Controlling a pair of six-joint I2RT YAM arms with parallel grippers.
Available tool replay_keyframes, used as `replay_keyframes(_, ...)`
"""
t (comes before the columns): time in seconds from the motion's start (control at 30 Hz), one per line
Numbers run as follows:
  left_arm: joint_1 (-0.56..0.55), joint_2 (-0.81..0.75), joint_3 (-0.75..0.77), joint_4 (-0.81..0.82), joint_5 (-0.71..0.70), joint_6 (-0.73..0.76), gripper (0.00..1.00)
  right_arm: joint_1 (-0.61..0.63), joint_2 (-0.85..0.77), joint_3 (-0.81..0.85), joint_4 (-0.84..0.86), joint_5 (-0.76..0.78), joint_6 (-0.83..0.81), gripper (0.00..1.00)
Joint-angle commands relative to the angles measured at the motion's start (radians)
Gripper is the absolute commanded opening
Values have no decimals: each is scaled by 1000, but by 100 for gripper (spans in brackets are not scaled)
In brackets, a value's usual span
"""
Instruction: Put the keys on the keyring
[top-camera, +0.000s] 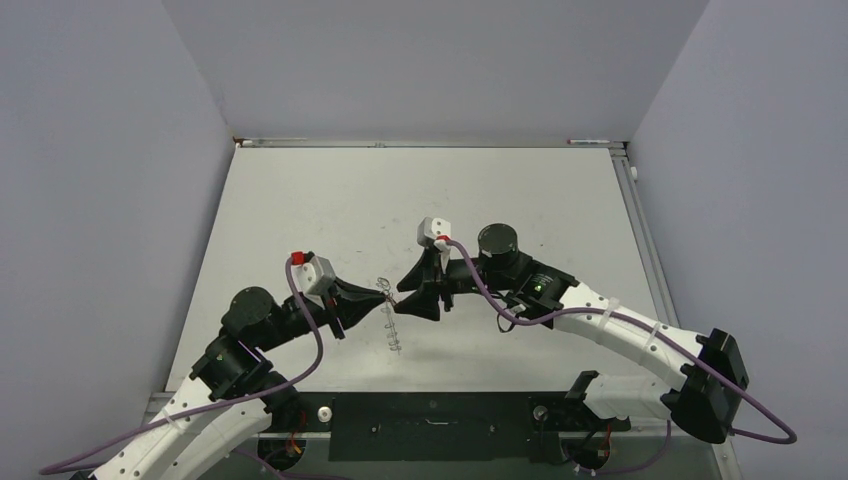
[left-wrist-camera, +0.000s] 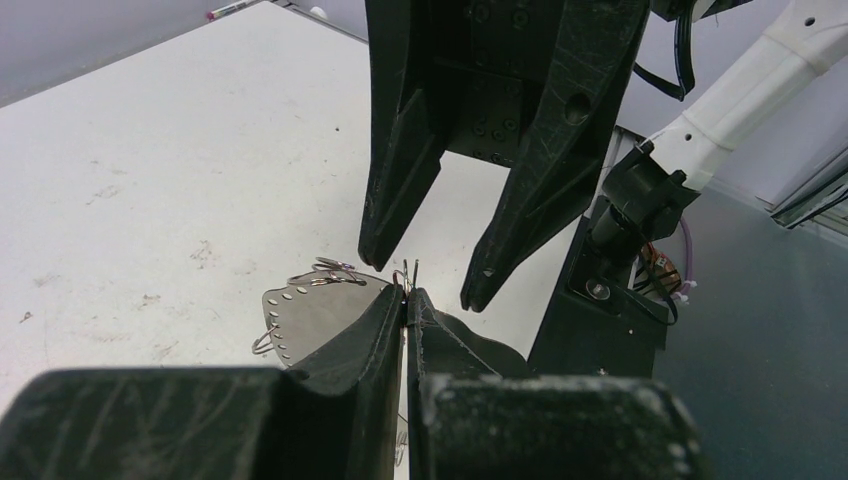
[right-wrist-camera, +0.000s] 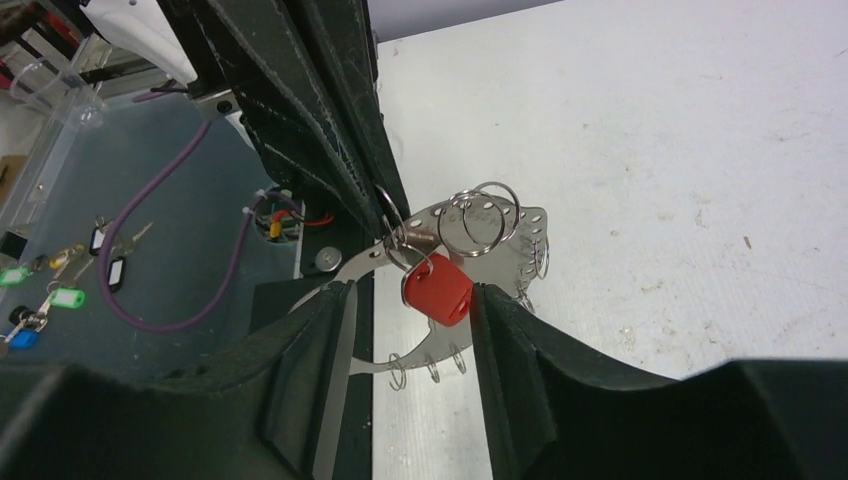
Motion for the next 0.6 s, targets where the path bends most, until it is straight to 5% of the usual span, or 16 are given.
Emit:
replay_keyframes(0.0, 4, -14, 12, 84, 36, 1, 0, -4, -87, -37, 71, 28, -44, 49)
replay_keyframes(0.2, 4, -27, 9, 96, 47, -5, 0, 30, -169, -134, 178, 191, -83, 66)
replay_keyframes(0.43, 5, -38, 7, 103, 58, -11, 0, 52, -218, -151, 222, 322, -44, 67)
replay_keyframes(0.47, 5, -38, 6, 104, 64, -12, 0, 52, -227, -164, 241, 324, -35, 78)
replay_keyframes(0.57, 5, -39, 3, 108, 61, -15, 0, 57, -237, -187, 277, 295, -38, 82)
